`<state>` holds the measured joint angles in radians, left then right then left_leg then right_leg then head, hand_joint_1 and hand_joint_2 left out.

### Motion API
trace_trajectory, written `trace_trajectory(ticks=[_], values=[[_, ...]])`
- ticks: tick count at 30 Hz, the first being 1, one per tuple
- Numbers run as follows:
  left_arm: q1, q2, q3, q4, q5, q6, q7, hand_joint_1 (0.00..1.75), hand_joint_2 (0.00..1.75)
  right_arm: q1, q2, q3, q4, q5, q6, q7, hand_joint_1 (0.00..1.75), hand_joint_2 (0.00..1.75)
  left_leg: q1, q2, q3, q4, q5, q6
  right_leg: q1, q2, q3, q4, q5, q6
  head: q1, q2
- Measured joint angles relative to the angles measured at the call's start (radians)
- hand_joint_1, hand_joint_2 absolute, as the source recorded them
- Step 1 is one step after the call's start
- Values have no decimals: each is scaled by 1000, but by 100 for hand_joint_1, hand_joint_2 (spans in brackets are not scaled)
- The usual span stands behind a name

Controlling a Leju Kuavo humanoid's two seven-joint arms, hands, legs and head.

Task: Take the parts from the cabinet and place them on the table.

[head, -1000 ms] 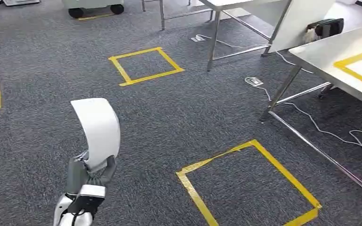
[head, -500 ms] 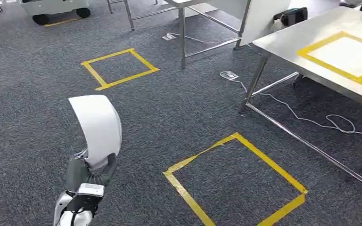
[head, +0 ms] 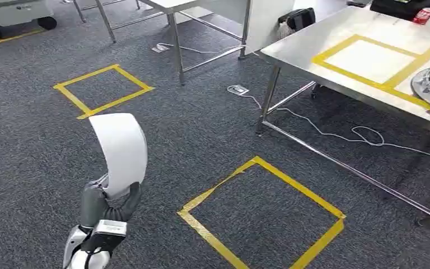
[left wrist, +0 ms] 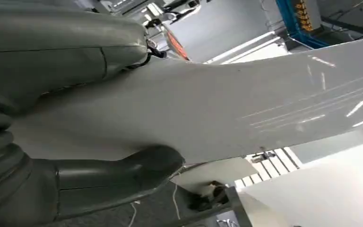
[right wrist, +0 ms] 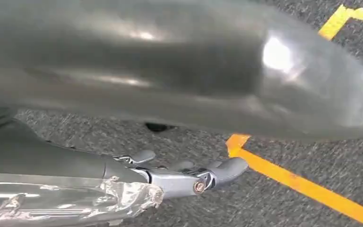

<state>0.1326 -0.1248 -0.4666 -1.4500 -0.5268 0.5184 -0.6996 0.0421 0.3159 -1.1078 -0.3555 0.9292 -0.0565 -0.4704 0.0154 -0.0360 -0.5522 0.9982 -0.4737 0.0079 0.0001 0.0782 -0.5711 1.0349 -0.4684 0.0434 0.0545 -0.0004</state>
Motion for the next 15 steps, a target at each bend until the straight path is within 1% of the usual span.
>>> trace_trajectory(ticks=[1, 2, 3, 4, 5, 6, 7, 8, 9, 10, 11, 12, 13, 14, 15], values=[[1, -2, 0, 0, -5, 0, 0, 175, 175, -2, 0, -1, 0, 6, 2, 0, 0, 0, -1, 8, 12, 0, -3, 5, 4, -43, -21, 45, -13, 3, 7, 0], [1, -4, 0, 0, -8, -1, 0, 175, 175, -4, 0, -5, -2, 9, 4, 0, 0, 0, -4, 18, 23, 0, -10, 9, 2, -59, -63, 116, -25, 4, 7, 0], [2, -5, 0, 0, -13, -2, 0, 175, 175, -4, 0, -10, -2, 15, 7, 0, 0, 0, -6, 30, 36, -1, -21, 13, 2, -65, -122, 202, -44, 7, 4, 0], [2, -5, 0, 0, -15, -2, 0, 175, 175, -2, 0, -15, -2, 19, 9, 0, 0, 0, -7, 41, 48, -2, -32, 13, 1, -68, -173, 260, -65, 8, 7, 0], [2, -5, 0, 0, -16, -3, 0, 175, 175, 0, 1, -20, -2, 24, 11, 0, 0, 0, -7, 50, 63, -3, -44, 13, 1, -68, -205, 282, -90, 8, 5, 0], [2, -5, 0, 0, -17, -3, 0, 175, 175, 1, 2, -24, -3, 25, 13, 0, 0, 0, -8, 58, 80, -5, -58, 12, 0, -69, -221, 270, -104, 10, 6, 0], [2, -6, 0, 0, -19, -3, 0, 175, 175, 2, 2, -26, -3, 28, 15, 0, 0, 0, -8, 65, 100, -7, -73, 10, 0, -71, -222, 232, -105, 9, 6, 0], [2, -7, 1, 0, -22, -5, 0, 175, 175, 3, 3, -29, -3, 34, 16, 0, 0, 0, -8, 75, 125, -10, -91, 7, 0, -78, -211, 166, -77, 4, 6, 0], [3, -8, 1, 0, -24, -6, 0, 175, 175, 4, 3, -32, -3, 38, 18, 0, 0, 0, -9, 83, 148, -13, -109, 4, 0, -94, -198, 94, -5, -4, 7, 0], [3, -8, 2, 0, -26, -6, 0, 175, 175, 6, 3, -37, -3, 43, 18, -1, 0, 0, -11, 87, 162, -13, -129, 0, 6, -129, -191, 28, 117, -9, 5, 0], [8, -8, 2, 0, -26, -6, 0, 175, 175, 6, 3, -41, -3, 46, 18, 0, 0, 0, -14, 90, 183, -12, -148, -6, 8, -145, -174, 24, 140, -11, 4, 0], [8, -10, 4, 0, -26, -6, 0, 175, 175, 5, 3, -42, -4, 50, 19, -2, 0, 0, -14, 96, 199, -23, -156, -14, 16, -132, -163, 32, 138, -18, -1, 0], [6, -14, 3, 0, -26, -5, 0, 175, 175, 4, 3, -42, -6, 54, 19, -3, 0, 0, -6, 99, 219, -24, -152, -23, 17, -121, -157, 33, 126, -27, -1, 0], [1, -19, 2, -2, -26, -5, 0, 175, 175, -1, 3, -44, -10, 56, 19, -4, 0, 0, -5, 98, 201, 17, -118, -32, 20, -112, -146, 27, 119, -34, 3, 0], [-1, -21, 2, -2, -26, -4, 0, 175, 175, -5, 3, -46, -11, 58, 19, -4, 0, 0, 0, 92, 155, 94, -81, -36, 11, -101, -130, 14, 116, -39, 3, 0]])
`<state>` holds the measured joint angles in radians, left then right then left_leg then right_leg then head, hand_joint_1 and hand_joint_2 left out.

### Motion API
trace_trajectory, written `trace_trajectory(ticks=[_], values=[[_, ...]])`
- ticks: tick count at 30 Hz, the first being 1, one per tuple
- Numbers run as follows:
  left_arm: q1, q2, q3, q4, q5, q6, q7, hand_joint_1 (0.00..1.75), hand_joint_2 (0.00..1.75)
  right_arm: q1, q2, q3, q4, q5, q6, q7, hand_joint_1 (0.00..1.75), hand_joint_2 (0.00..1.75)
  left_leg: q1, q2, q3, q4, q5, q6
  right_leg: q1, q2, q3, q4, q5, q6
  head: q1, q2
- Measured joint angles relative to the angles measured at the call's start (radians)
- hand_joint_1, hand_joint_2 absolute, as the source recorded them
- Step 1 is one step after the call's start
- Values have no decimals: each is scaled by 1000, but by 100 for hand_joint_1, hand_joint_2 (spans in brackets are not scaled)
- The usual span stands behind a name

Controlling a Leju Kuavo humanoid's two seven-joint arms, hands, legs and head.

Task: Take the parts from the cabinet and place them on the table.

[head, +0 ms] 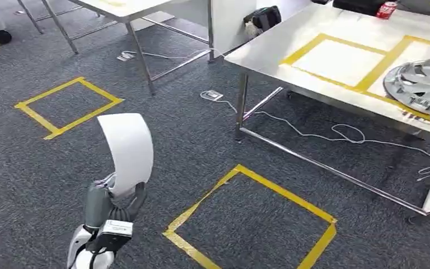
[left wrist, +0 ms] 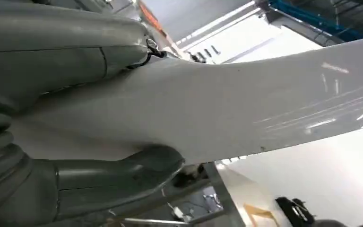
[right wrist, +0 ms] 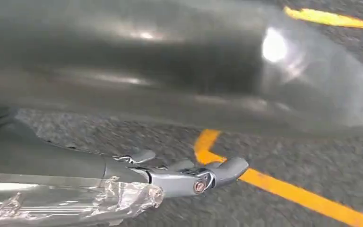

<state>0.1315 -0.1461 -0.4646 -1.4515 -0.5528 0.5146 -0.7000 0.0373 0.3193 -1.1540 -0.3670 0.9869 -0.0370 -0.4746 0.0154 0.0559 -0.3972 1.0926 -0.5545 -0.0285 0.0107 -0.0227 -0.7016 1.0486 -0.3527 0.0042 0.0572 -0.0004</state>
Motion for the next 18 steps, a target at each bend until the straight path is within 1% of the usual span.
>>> trace_trajectory(ticks=[1, 2, 3, 4, 5, 6, 7, 8, 9, 10, 11, 12, 13, 14, 15, 16, 17, 18], values=[[0, 0, 0, 0, 0, 5, 0, 175, 175, -1, 0, -2, -2, 2, 0, 0, 0, 0, -1, -22, -55, 89, 35, -3, -1, 6, 15, -11, -6, -8, -6, 0], [1, 1, 0, 0, 0, 6, 0, 175, 175, -2, 0, -2, -2, 3, 1, 0, 0, 0, 0, -38, -106, 152, 28, -4, -2, 16, 29, -21, -11, -14, -7, 0], [3, 2, 1, 0, 0, 6, 0, 175, 175, -1, 0, -3, -2, 3, 1, 0, 0, 0, 1, -44, -147, 188, -16, -7, -4, 28, 42, -29, -18, -15, -7, 0], [4, 3, 1, 0, 0, 7, 0, 175, 175, -1, 1, -3, -2, 3, 2, 0, 0, 0, 1, -47, -182, 201, -83, -9, -6, 42, 56, -34, -26, -14, -6, 0], [3, 2, 2, 0, 0, 8, 0, 175, 175, -1, 1, -4, -2, 3, 2, 0, 0, 0, 1, -48, -209, 200, -141, -12, -7, 56, 68, -35, -36, -13, -7, 0], [3, 3, 2, 0, 0, 9, 0, 175, 175, -1, 2, -5, -2, 3, 2, 0, 0, 0, 1, -48, -229, 190, -164, -13, -9, 69, 82, -35, -47, -10, -7, 0], [4, 3, 1, 0, 0, 9, 0, 175, 175, -1, 2, -5, -3, 3, 3, 0, 0, 0, 1, -49, -236, 157, -144, -13, -11, 82, 96, -35, -57, -7, -6, 0], [4, 3, 2, 0, 0, 9, 0, 175, 175, -1, 2, -6, -3, 3, 3, 0, 0, 0, 2, -51, -231, 102, -85, -14, -14, 93, 109, -35, -66, 0, -7, 0], [3, 3, 1, 0, 0, 14, 0, 175, 175, -1, 2, -7, -3, 4, 3, 0, 0, 0, 4, -61, -220, 32, 1, -18, -18, 103, 119, -33, -75, 7, -6, 0], [4, 3, 1, 0, 0, 25, 0, 175, 175, 0, 2, -8, -3, 7, 3, 0, 0, 0, 11, -90, -212, -36, 92, -23, -19, 109, 108, -33, -82, 14, -9, 0], [2, 4, -2, 0, 6, 35, 0, 175, 175, -1, 2, -10, -4, 11, 3, 0, 0, 0, 14, -94, -219, -87, 103, -17, -16, 122, 120, -16, -93, 21, -19, 0], [4, 5, -3, 0, 9, 37, 0, 175, 175, -2, 2, -11, -5, 16, 6, -1, 0, 0, 10, -93, -221, -77, 103, -10, -17, 126, 116, -20, -105, 28, -14, 0], [3, 5, -3, 0, 9, 40, 0, 175, 175, -1, 2, -12, -5, 19, 8, -1, 0, 0, 6, -91, -219, -75, 110, 0, -20, 129, 109, -25, -112, 34, -18, 0], [1, 5, -3, 0, 8, 43, 0, 175, 175, 0, 2, -17, -5, 23, 10, -2, 0, 0, 5, -89, -217, -75, 114, 8, -22, 133, 114, -29, -117, 40, -14, 0], [0, 5, -6, 0, 5, 43, 0, 175, 175, 0, 2, -21, -5, 28, 12, -2, 0, 0, 12, -81, -212, -81, 126, 20, -22, 128, 121, -24, -118, 44, -16, 0], [-1, 5, -11, 0, 2, 45, 0, 175, 175, 1, 2, -27, -5, 35, 14, -3, 0, 0, 10, -76, -205, -81, 125, 28, -18, 76, 116, 0, -132, 47, -11, 0], [-1, 5, -14, 0, 1, 48, 0, 175, 175, -1, 2, -28, -5, 39, 15, -4, 0, 0, 9, -71, -199, -81, 120, 36, -17, 46, 90, 54, -166, 51, -6, 0], [-1, 6, -16, 0, 1, 48, 0, 175, 175, -2, 2, -29, -5, 40, 16, -5, 0, 0, 6, -63, -194, -80, 115, 39, -18, 36, 53, 129, -206, 54, -8, 0]])
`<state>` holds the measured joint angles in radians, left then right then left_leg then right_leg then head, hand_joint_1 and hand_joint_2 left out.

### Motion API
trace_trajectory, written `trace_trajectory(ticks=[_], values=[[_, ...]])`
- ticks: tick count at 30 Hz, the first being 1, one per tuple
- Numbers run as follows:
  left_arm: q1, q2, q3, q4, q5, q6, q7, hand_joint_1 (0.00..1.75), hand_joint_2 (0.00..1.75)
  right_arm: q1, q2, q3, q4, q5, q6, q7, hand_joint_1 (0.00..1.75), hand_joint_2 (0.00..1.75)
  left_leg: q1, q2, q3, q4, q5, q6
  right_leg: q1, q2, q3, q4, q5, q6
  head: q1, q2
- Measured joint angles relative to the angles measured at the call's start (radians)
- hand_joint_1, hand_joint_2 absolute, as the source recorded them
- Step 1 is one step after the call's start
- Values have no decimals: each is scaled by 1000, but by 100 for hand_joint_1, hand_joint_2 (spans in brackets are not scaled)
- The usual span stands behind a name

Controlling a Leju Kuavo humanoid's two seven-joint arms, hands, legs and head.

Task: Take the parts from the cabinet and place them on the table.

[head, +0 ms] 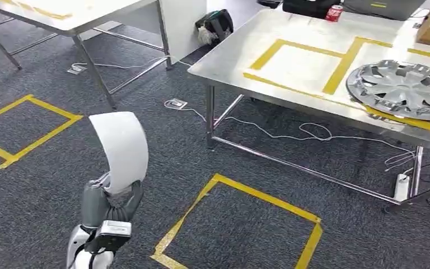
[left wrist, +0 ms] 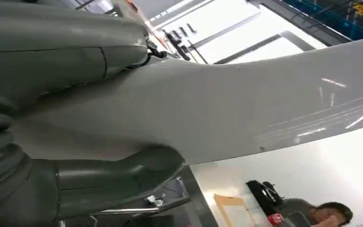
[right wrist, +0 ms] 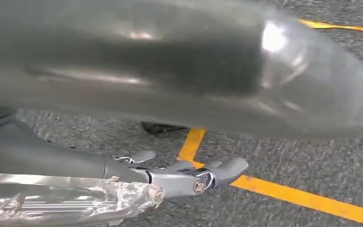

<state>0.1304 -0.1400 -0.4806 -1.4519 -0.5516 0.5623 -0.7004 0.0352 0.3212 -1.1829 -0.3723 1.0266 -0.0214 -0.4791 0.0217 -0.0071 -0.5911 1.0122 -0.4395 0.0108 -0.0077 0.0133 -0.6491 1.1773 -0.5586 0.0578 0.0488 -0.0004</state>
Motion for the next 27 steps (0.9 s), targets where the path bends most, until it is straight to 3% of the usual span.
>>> trace_trajectory(ticks=[1, 2, 3, 4, 6, 7, 8, 11, 12, 13, 14, 15, 17, 18, 19, 20, 22, 23, 25, 26, 27], values=[[0, 2, -2, 0, 0, 0, 0, 175, 175, 0, 0, -2, 0, 1, 1, 0, 0, 0, -3, 9, 5, 0, -7, 2, 0, -6, -45, 83, -36, 2, 2, 0], [0, 2, -3, 0, 0, 0, 0, 175, 175, 0, 0, -6, 0, 2, 1, 0, 0, 0, -5, 16, 11, 1, -13, 3, 0, -7, -79, 138, -50, 3, 0, 0], [1, 2, -4, 0, 0, 0, 0, 175, 175, 1, 0, -10, 0, 3, 1, 0, 0, 0, -8, 23, 19, 1, -21, 4, 0, -7, -94, 150, -40, 2, 1, 0], [0, 2, -4, 0, 1, -6, 0, 175, 175, 1, 0, -13, 0, 5, 1, 0, 0, 0, -11, 30, 29, 1, -29, 5, 1, -7, -83, 115, -4, -1, 1, 0], [0, 2, -4, 0, 4, -18, 0, 175, 175, 1, 0, -18, 0, 9, 1, -1, 0, 0, -15, 42, 57, 1, -48, 4, 7, -21, -13, -51, 104, -16, 1, 0], [0, 2, -4, 0, 6, -20, 0, 175, 175, 1, 0, -21, 0, 10, 1, -1, 0, 0, -16, 48, 67, 0, -59, 1, 15, -56, 21, -132, 138, -25, 1, 0], [-2, 2, -3, 1, 10, -25, 0, 175, 175, -1, 0, -23, 0, 11, 2, -2, 0, 0, -23, 53, 74, 2, -65, -6, 22, -67, 32, -133, 125, -29, -5, 0], [-2, 1, 0, 1, 10, -43, 0, 175, 175, -3, 0, -26, 0, 17, 5, -4, 0, 0, -19, 67, 76, -5, -67, -15, 28, -41, 29, -135, 125, -35, -5, 0], [-4, -2, 2, 1, 10, -45, 0, 175, 175, -5, 1, -27, 0, 18, 6, -5, 0, 0, -20, 76, 83, -7, -73, -23, 23, -31, 34, -145, 127, -41, -7, 0], [-5, -3, 4, 1, 9, -47, 0, 175, 175, -5, 3, -29, 0, 20, 7, -7, 0, 0, -17, 62, 84, 1, -85, -29, 17, -22, 44, -154, 130, -45, -6, 0], [-8, -5, 5, 1, 8, -48, 0, 175, 175, -7, 3, -32, 0, 22, 7, -8, 0, 0, -18, 37, 63, 44, -111, -32, 13, -17, 48, -159, 129, -51, -14, 0], [-9, -4, 8, 1, 6, -50, 0, 175, 175, -10, 3, -34, 0, 27, 8, -8, 0, 0, -17, 24, 24, 116, -142, -35, 11, -9, 49, -159, 125, -56, -12, 0], [-4, -4, 19, 3, 2, -53, 0, 175, 175, -12, 3, -39, 0, 35, 8, -9, 0, 0, -14, 16, -74, 278, -192, -40, 10, 12, 50, -159, 121, -60, -13, 0], [-4, -4, 22, 4, 1, -53, 0, 175, 175, -11, 3, -40, 0, 36, 8, -9, 0, 0, -14, 16, -102, 307, -184, -40, 10, 24, 52, -159, 115, -59, -13, 0], [-4, -4, 26, 4, 1, -53, 0, 175, 175, -11, 3, -42, 0, 37, 8, -9, 0, 0, -13, 15, -104, 289, -151, -40, 8, 36, 56, -159, 111, -59, -14, 0], [-4, -5, 31, 4, 1, -53, 0, 175, 175, -11, 3, -43, 0, 39, 8, -9, 0, 0, -12, 14, -85, 233, -101, -39, 7, 47, 63, -159, 106, -56, -13, 0], [-5, -8, 41, 4, 2, -55, 0, 175, 175, -11, 3, -45, 0, 44, 7, -10, 0, 0, -10, 7, -12, 69, -7, -42, 2, 59, 79, -159, 95, -47, -14, 0], [-7, -8, 44, 5, 2, -56, 0, 175, 175, -11, 3, -47, 0, 46, 6, -10, 0, 0, -7, -2, 9, 17, -18, -45, 10, 64, 75, -152, 88, -37, -19, 0], [-10, -16, 48, 5, 2, -57, 0, 175, 175, -12, 3, -48, 0, 49, 5, -11, 0, 0, -10, -7, 17, -4, -45, -24, 10, 69, 79, -166, 63, -25, -21, 0], [-10, -16, 52, 5, 2, -57, 0, 175, 175, -12, 2, -49, 0, 51, 4, -11, 0, 0, -8, -7, 22, -10, -48, -15, 8, 67, 97, -154, 79, -19, -24, 0], [-10, -17, 56, 5, 1, -57, 0, 175, 175, -11, 2, -50, 0, 53, 4, -11, 0, 0, -6, -6, 28, -10, -54, -5, 7, 65, 102, -162, 75, -17, -18, 0]])
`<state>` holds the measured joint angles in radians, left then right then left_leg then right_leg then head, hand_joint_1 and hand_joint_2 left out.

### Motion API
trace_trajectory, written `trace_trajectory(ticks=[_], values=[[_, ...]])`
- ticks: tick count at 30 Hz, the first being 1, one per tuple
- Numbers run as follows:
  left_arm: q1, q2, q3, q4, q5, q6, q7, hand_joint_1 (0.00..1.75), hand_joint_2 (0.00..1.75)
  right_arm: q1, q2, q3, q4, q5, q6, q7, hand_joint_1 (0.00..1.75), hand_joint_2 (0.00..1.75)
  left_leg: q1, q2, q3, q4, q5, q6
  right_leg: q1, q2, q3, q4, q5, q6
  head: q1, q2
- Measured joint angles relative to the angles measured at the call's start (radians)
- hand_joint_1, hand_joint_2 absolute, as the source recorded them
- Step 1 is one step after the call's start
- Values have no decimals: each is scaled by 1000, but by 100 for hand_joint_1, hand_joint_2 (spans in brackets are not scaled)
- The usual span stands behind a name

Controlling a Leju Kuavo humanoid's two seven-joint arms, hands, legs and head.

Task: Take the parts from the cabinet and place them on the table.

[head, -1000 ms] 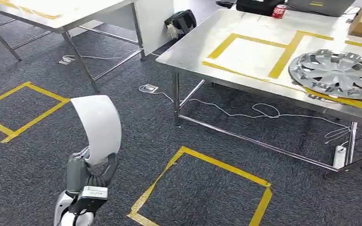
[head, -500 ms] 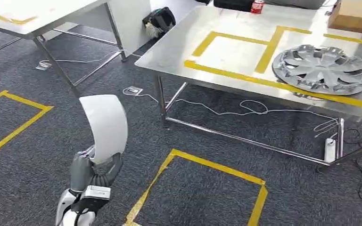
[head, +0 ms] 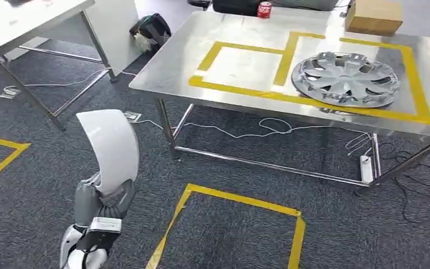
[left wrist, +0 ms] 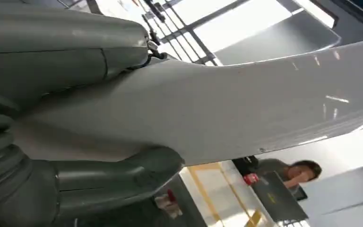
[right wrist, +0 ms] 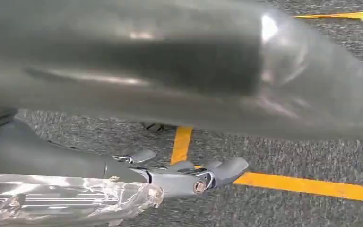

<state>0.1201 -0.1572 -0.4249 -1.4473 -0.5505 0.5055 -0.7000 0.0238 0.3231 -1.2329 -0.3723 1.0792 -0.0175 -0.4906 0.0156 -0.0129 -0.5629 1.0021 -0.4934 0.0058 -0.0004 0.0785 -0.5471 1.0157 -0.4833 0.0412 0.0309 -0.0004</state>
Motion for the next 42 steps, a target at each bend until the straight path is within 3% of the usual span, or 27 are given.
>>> trace_trajectory(ticks=[2, 5, 6, 8, 9, 10, 11, 12, 17, 18, 19, 22, 23, 24, 26, 27, 28, 29, 32, 33, 34, 35, 37, 38, 39, 41, 42], values=[[4, -5, 8, 0, -3, 0, 0, 175, 175, -1, -2, -1, 0, 1, -1, -2, 0, 0, -2, 3, 37, 0, 0, 13, 2, -44, -16, 51, -13, 9, 10, 0], [6, -6, 13, 0, -6, 0, 0, 175, 175, -3, -2, -2, 0, 6, -3, -2, 0, 0, -5, 10, 68, 0, -29, 19, -1, -71, -174, 278, -77, 16, 13, 0], [7, -7, 14, 0, -9, -1, 0, 175, 175, -1, -2, -3, 0, 7, -3, -2, 0, 0, -5, 10, 81, -1, -40, 19, -1, -71, -214, 308, -105, 16, 12, 0], [9, -8, 18, 0, -14, -3, 0, 175, 175, 1, -2, -6, 0, 13, -3, -2, 0, 0, -5, 10, 120, -4, -69, 18, -1, -71, -239, 259, -124, 12, 14, 0], [9, -8, 20, 0, -16, -5, 0, 175, 175, 2, -2, -8, 1, 18, -4, -3, 0, 0, -7, 11, 143, -10, -86, 17, 0, -71, -230, 191, -88, 7, 14, 0], [10, -8, 21, 0, -18, -6, 0, 175, 175, 3, -2, -12, 2, 19, -5, -3, 0, 0, -8, 12, 165, -13, -98, 14, 1, -74, -219, 114, -9, -3, 15, 0], [10, -8, 22, 0, -18, -6, 0, 175, 175, 5, -2, -16, 2, 21, -5, -3, 0, 0, -9, 11, 181, -14, -114, 12, 5, -81, -215, 49, 114, -14, 13, 0], [11, -8, 23, 0, -18, -7, 0, 175, 175, 6, -2, -19, 2, 26, -5, -4, 0, 0, -13, 8, 198, -10, -132, 4, 9, -80, -212, 40, 168, -11, 13, 0], [12, -8, 24, 0, -17, -7, 0, 175, 175, 5, -2, -19, 2, 28, -6, -4, 0, 0, -13, 8, 200, -15, -136, 0, 11, -79, -201, 48, 157, -10, 12, 0], [-1, -12, 22, -3, -23, 8, 0, 175, 175, -12, -1, -23, 2, 44, -3, -7, 0, 0, -5, 9, 61, 229, -46, -36, 7, -61, -139, 12, 124, -46, 9, 0], [0, -11, 23, -2, -24, 9, 0, 175, 175, -12, -1, -24, 3, 46, -3, -7, 0, 0, -5, 9, 31, 258, -76, -38, 7, -56, -130, 7, 119, -46, 10, 0], [0, -11, 23, -2, -24, 9, 0, 175, 175, -12, -1, -24, 3, 46, -3, -7, 0, 0, -5, 9, 29, 260, -79, -39, 7, -56, -129, 7, 118, -46, 10, 0], [1, -11, 23, -2, -24, 9, 0, 175, 175, -12, -1, -24, 3, 47, -3, -7, 0, 0, -4, 9, 0, 277, -130, -41, 6, -50, -120, 4, 112, -46, 10, 0], [1, -9, 23, 0, -27, 9, 0, 175, 175, -13, -1, -26, 5, 49, 0, -7, 0, 0, -2, 9, -55, 243, -183, -46, 4, -17, -88, 4, 86, -42, 10, 0], [0, -9, 23, 0, -27, 9, 0, 175, 175, -13, 0, -30, 6, 49, 1, -7, 0, 0, 3, -3, -21, 99, -27, -49, 0, 8, -72, 5, 76, -31, 10, 0], [0, -9, 23, 0, -27, 10, 0, 175, 175, -13, 0, -31, 6, 49, 1, -7, 0, 0, 10, -34, -5, 31, 32, -57, -1, 18, -71, 6, 72, -23, 9, 0], [-1, -9, 23, 1, -30, 9, 0, 175, 175, -15, 0, -32, 6, 51, 1, -7, 0, 0, 10, -50, -6, 9, -3, -47, 1, 28, -73, 17, 70, -17, 9, 0], [-2, -9, 23, 2, -35, 8, 0, 175, 175, -16, 0, -33, 6, 53, 2, -7, 0, 0, 4, -46, -8, 16, -13, -33, 0, 33, -81, 12, 69, -10, 10, 0], [-4, -15, 27, 3, -36, 1, 7, 175, 175, -12, -1, -42, 6, 55, 3, -7, 0, 0, 10, -24, 0, 12, 19, -8, -5, 51, -89, 9, 62, 3, 8, 0], [-7, -17, 27, 3, -36, -3, 9, 175, 175, -12, -2, -44, 6, 55, 3, -8, 0, 0, 10, -15, 3, 11, 20, -2, 0, 14, -92, 29, 50, 6, 12, 0], [-7, -21, 28, 3, -37, -5, 10, 175, 175, -14, -2, -45, 6, 57, 3, -8, 0, 0, 9, -7, 5, 11, 18, 4, 2, -28, -118, 82, 14, 10, 25, 0], [-7, -21, 29, 5, -37, -7, 12, 175, 175, -16, -2, -45, 7, 60, 3, -8, 0, 0, 8, 4, 6, 11, 16, 6, 0, -53, -156, 159, -28, 14, 26, 0], [-8, -21, 34, 10, -41, -11, 18, 175, 175, -16, -2, -47, 7, 67, 3, -8, 0, 0, 5, 26, 7, 12, 12, 8, -2, -71, -234, 311, -89, 18, 27, 0], [-9, -22, 37, 13, -45, -11, 19, 175, 175, -15, -2, -47, 7, 70, 3, -8, 0, 0, 5, 37, 9, 12, 8, 7, -2, -73, -247, 331, -85, 19, 27, 0], [-11, -22, 38, 16, -45, -13, 20, 175, 175, -15, -2, -47, 7, 72, 3, -8, 0, 0, 6, 47, 14, 12, 4, 5, -2, -74, -232, 302, -60, 18, 26, 0], [-17, -25, 42, 21, -47, -16, 24, 175, 175, -15, -2, -48, 7, 74, 3, -9, 0, 0, 6, 65, 30, 12, -6, 0, -2, -91, -141, 135, 25, 15, 27, 0], [-21, -26, 44, 23, -47, -18, 24, 175, 175, -15, -2, -48, 7, 77, 3, -10, 0, 0, 4, 71, 39, 12, -13, -5, -1, -124, -92, 50, 56, 12, 27, 0]])
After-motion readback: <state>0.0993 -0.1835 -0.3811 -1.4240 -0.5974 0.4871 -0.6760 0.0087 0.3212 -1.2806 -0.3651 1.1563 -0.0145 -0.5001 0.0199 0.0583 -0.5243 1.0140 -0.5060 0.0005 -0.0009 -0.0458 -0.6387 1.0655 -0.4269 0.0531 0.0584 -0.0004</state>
